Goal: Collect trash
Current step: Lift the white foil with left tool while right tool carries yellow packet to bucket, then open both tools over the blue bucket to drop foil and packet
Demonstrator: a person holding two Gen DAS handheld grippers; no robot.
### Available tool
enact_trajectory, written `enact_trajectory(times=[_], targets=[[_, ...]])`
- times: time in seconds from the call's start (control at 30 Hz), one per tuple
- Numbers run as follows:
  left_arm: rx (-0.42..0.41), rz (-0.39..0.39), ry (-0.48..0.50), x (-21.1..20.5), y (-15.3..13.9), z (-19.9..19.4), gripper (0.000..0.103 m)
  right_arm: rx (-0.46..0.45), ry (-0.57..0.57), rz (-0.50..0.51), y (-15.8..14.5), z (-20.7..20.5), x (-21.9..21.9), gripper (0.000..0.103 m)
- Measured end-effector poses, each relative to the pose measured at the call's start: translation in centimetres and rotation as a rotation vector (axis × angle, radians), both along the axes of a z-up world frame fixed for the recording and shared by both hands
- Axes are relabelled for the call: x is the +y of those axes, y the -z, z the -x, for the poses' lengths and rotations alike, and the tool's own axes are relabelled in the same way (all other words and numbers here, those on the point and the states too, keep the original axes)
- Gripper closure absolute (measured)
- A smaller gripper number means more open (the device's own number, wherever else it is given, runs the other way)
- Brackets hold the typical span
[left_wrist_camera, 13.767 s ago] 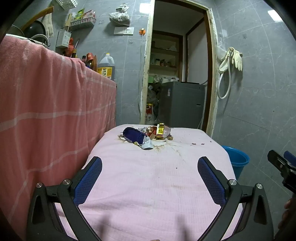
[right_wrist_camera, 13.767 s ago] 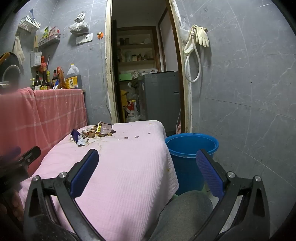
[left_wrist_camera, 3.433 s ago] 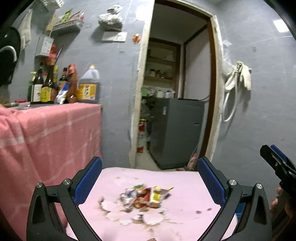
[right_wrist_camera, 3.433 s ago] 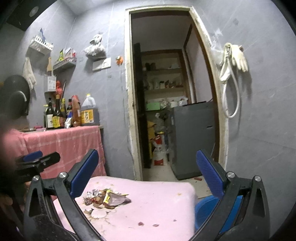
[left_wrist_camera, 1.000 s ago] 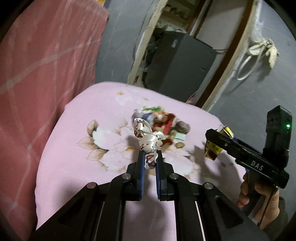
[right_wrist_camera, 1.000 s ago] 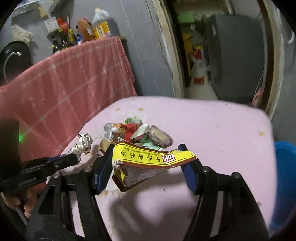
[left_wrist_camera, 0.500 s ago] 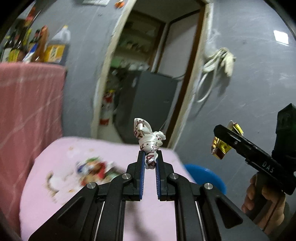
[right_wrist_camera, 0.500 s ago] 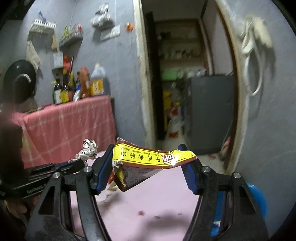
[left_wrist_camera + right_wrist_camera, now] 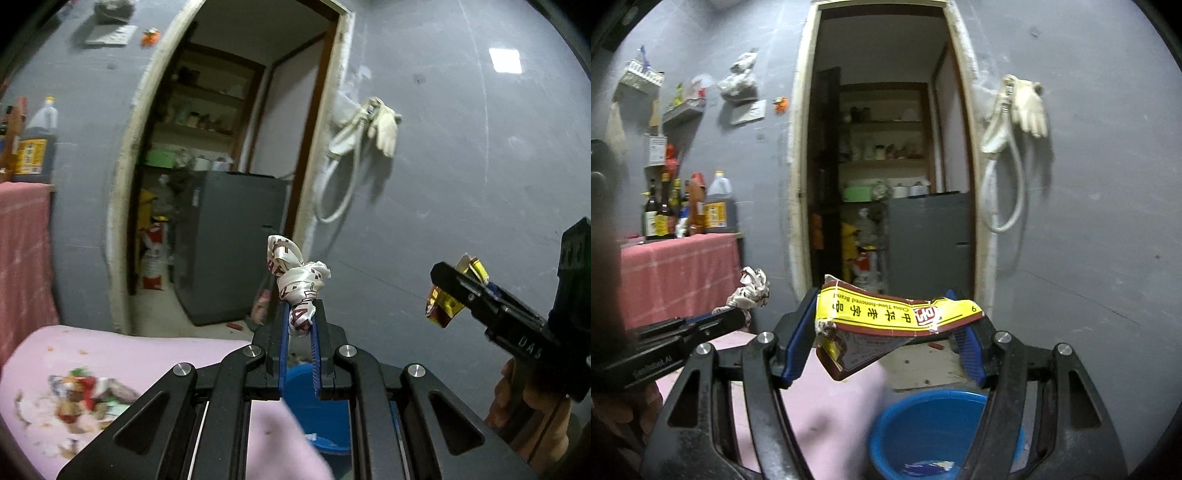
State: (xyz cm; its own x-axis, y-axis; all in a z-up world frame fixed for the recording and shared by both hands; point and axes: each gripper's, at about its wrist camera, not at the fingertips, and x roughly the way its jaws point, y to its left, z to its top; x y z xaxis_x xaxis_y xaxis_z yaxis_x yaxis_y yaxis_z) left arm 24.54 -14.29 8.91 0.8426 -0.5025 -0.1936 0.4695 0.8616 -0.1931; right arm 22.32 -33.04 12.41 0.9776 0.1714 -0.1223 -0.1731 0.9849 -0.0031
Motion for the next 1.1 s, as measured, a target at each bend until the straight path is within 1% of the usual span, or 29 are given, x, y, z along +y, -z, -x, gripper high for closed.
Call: enact_trajectory(times=[0.07, 0.23, 0.37, 0.43, 0.63, 0.8, 0.97, 1.1], targets=[[0.020, -0.009, 0.027, -1.8, 0.3, -1.1, 0.095, 0.012, 0.022, -0.013, 0.7, -0.3, -1.4, 0.036], [0.100, -0.038, 0.082, -5.6, 1.9, -4.1, 0.095, 0.064, 0.076, -0.049, 3.2, -1.4, -4.9, 0.036], [0.194, -0.084, 0.117, -8.3, 4.4, -6.4, 0.095, 0.133, 0.110, -0.083, 6.1, -2.7, -7.6, 0.036], [0.259, -0.107, 0.126, -9.4, 6.0, -7.8, 0.095, 0.174, 0.120, -0.104, 7.5, -3.4, -8.5, 0.036], [0.425, -0.157, 0.139, -11.6, 10.0, -11.3, 0.095, 0.299, 0.133, -0.154, 11.7, -5.5, -10.3, 0.035], [0.515, -0.178, 0.136, -12.3, 12.5, -12.7, 0.095, 0.383, 0.130, -0.192, 14.3, -7.0, -10.9, 0.035], [0.590, -0.190, 0.129, -12.2, 14.6, -13.8, 0.090, 0.441, 0.132, -0.227, 16.0, -8.2, -11.2, 0.035], [0.615, -0.185, 0.124, -11.6, 15.5, -13.8, 0.077, 0.450, 0.140, -0.244, 16.4, -8.1, -11.6, 0.035]])
